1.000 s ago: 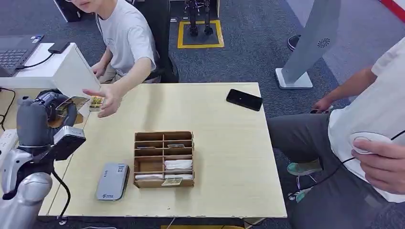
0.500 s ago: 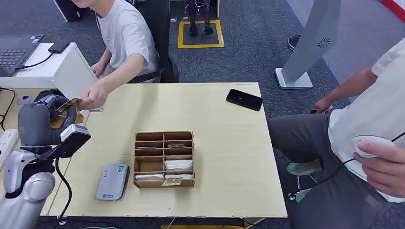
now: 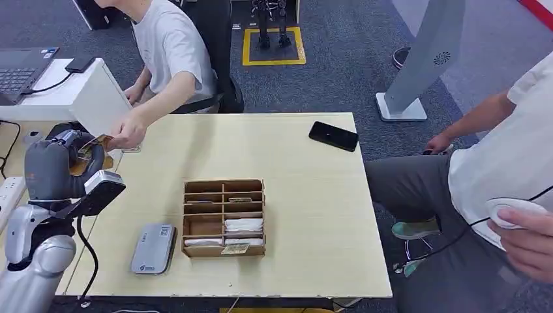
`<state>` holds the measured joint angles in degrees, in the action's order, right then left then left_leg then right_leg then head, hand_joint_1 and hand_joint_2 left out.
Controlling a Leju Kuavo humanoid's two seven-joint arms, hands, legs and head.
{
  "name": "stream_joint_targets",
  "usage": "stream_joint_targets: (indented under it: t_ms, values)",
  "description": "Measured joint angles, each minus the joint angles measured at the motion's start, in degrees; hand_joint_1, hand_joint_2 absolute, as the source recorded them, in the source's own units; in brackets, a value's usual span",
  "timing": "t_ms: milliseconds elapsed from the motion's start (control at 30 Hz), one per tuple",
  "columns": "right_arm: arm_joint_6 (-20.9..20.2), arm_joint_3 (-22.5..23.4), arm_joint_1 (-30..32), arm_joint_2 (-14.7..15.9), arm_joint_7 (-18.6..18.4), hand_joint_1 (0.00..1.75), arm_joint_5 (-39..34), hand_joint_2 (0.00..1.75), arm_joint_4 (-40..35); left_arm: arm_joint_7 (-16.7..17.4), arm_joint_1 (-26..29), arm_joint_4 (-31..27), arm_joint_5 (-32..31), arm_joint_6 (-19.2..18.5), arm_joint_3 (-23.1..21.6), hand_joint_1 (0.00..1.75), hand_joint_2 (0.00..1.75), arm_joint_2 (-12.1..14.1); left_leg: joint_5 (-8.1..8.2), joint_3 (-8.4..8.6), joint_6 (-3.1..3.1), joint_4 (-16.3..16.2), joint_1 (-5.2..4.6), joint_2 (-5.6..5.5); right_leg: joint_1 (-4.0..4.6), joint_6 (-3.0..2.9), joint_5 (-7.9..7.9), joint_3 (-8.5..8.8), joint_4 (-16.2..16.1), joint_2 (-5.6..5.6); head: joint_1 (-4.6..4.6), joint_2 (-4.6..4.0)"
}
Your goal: Pass the card to the sensor for recognition and then transmit it.
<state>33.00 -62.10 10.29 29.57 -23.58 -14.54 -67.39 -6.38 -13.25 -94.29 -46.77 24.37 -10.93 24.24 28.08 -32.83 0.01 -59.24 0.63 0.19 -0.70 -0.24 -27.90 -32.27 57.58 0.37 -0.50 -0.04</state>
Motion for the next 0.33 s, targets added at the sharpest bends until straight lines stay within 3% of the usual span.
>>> stream_joint_targets:
  t_ms: [33, 67, 333]
  values:
    - [0.02, -0.24, -0.11, 0.07, 0.0, 0.0, -0.24, 1.75, -0.02, 0.0, 0.0, 0.02, -0.02, 0.15, 0.0, 1.38, 1.75, 0.0, 0.0, 0.0, 0.0, 0.0, 0.0, 0.0, 0.0, 0.0, 0.0, 0.0, 0.0, 0.0, 0.02, 0.0]
    - [0.02, -0.46, -0.22, 0.09, 0.0, 0.0, -0.42, 1.75, -0.07, 0.02, 0.0, 0.04, -0.04, 0.17, -0.02, 0.0, 1.75, 0.0, 0.0, 0.0, 0.0, 0.0, 0.0, 0.0, 0.0, 0.0, 0.0, 0.0, 0.0, 0.0, 0.0, 0.0]
    - [1.03, -1.29, -0.32, 0.46, 0.0, 0.0, -1.09, 1.75, -0.2, 0.33, 0.06, 0.07, 0.92, 1.6, -0.02, 0.0, 1.75, -0.28, 0.0, 0.0, 0.0, 0.0, 0.0, -0.01, 0.0, 0.0, 0.0, 0.01, 0.0, -0.01, 0.0, 0.0]
